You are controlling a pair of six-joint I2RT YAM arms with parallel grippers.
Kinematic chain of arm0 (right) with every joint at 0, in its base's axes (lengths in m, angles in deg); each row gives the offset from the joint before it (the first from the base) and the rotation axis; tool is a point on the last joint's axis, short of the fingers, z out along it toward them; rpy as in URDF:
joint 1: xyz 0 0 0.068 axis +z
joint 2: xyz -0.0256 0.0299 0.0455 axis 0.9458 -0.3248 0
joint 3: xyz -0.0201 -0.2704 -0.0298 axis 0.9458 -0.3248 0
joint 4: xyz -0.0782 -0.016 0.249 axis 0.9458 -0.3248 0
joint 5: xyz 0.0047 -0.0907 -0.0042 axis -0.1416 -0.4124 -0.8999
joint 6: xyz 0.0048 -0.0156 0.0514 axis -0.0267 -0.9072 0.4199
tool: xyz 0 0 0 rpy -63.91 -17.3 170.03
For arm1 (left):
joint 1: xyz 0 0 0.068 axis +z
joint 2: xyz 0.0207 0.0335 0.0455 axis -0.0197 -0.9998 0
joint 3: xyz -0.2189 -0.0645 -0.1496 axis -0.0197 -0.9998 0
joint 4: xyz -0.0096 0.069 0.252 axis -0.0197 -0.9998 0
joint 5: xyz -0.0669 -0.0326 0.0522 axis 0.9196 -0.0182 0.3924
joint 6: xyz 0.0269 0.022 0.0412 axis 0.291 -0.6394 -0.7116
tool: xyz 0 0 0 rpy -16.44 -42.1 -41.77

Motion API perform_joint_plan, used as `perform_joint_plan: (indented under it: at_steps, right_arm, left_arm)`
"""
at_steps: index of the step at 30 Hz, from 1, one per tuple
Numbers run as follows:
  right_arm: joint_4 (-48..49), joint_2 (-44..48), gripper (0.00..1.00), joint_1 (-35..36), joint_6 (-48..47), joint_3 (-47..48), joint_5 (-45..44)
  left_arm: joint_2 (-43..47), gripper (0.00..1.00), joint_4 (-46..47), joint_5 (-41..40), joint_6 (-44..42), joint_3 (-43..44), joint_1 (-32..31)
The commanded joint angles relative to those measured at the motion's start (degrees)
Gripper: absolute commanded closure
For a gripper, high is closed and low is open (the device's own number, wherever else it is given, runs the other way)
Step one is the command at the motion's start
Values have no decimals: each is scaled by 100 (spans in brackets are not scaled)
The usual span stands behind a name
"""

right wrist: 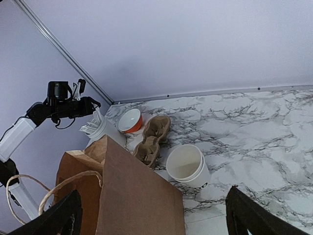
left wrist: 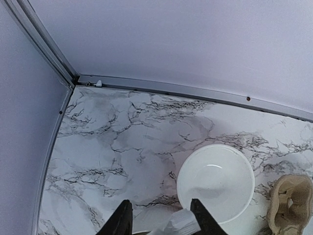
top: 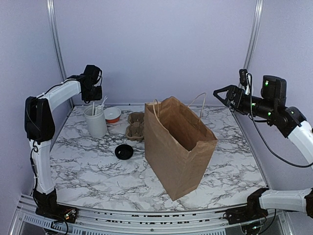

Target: Pack the takeout coffee

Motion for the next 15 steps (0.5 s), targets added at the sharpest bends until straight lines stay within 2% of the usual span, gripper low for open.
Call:
perform_joint_plan:
  at_steps: [1,9,15]
  right_arm:
    - [168,88,1,-45,54,25,88]
    - [151,114,1,-50,66,49,95]
    - [150,130,1,-51,68,30,96]
  left_arm:
    - [-181,64,-122,-155,-141,279,-28]
    - [-167,85,-125,-137,-136,384,-56]
    - [97,95,-128,-169,-144,266,-99]
